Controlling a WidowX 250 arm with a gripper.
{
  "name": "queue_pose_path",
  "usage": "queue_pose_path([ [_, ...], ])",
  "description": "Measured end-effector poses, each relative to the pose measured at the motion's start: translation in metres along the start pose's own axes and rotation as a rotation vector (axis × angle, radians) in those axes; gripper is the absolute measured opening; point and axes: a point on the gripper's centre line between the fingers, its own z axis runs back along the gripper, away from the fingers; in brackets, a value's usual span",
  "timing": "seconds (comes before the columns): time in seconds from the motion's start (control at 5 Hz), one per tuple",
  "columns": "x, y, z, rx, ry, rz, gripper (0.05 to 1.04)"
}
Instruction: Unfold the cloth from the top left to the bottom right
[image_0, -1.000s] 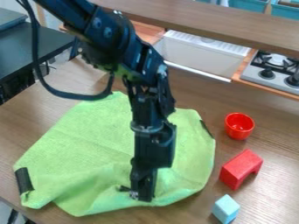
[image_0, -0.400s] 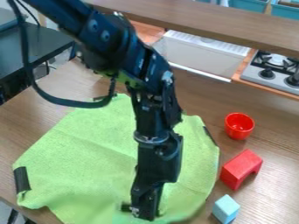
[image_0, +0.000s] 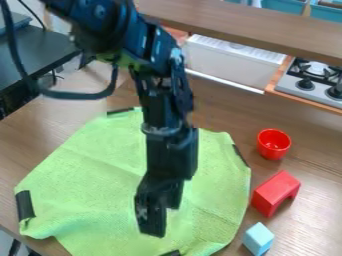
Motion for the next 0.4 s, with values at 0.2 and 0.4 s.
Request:
queue_pose_path([
  [0.2, -0.014, 0.018, 0.015, 0.028, -0.034, 0.022, 0.999],
  [0.4, -0.032, 0.044, 0.016, 0.081, -0.037, 0.062, 0.999],
])
